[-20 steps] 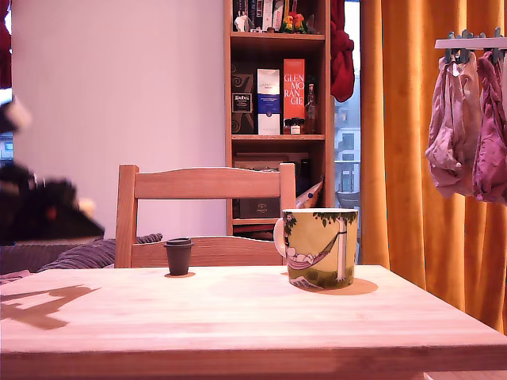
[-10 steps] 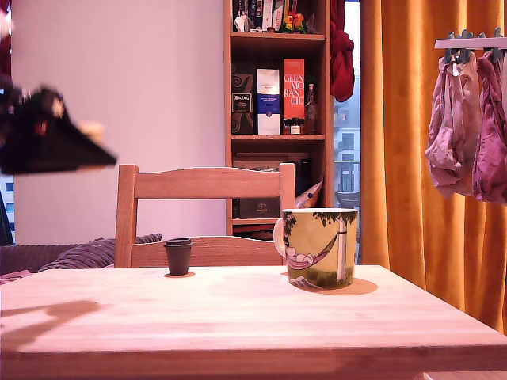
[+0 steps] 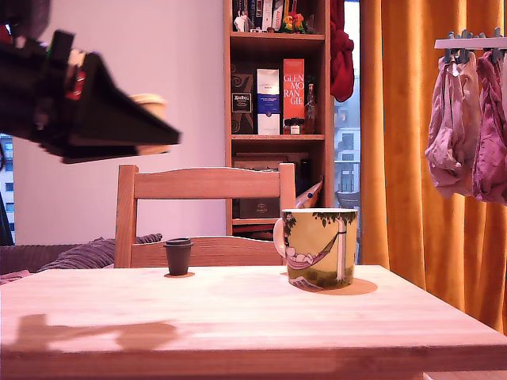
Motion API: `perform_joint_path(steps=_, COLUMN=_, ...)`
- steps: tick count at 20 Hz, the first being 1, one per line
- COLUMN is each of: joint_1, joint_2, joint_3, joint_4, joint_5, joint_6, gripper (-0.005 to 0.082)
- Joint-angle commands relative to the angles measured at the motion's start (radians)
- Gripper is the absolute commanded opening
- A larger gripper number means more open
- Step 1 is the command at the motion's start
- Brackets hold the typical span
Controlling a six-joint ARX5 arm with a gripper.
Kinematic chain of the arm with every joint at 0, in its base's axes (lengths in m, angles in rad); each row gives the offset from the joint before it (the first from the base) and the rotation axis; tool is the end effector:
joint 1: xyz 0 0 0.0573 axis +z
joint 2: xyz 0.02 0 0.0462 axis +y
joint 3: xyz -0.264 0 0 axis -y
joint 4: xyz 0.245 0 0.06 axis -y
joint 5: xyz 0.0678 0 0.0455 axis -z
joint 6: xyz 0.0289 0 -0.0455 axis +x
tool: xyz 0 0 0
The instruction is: Pick up the coffee capsules on the table and drop them inside the coffee cup
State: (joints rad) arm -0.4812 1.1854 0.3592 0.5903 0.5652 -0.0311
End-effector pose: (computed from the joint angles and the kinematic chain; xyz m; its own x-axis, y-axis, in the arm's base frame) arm 0.1883 -0.1158 0.1871 0.4800 -0.8548 -0.1974 0.8456 0.5107 -0.1553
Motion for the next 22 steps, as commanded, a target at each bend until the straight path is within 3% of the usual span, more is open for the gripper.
perform_joint_path(steps=1, joint_1=-0.015, joint_2=-0.003, joint_3=-0.011, joint_4=0.009, joint_5=-0.006, joint_6=-0.002, gripper=0.0157)
perform_joint_path(steps=22, joint_1=-0.036, joint_2=-0.001, joint_3=0.01, joint_4=0.017, joint_5=-0.077, joint_6=-0.003, gripper=0.0157)
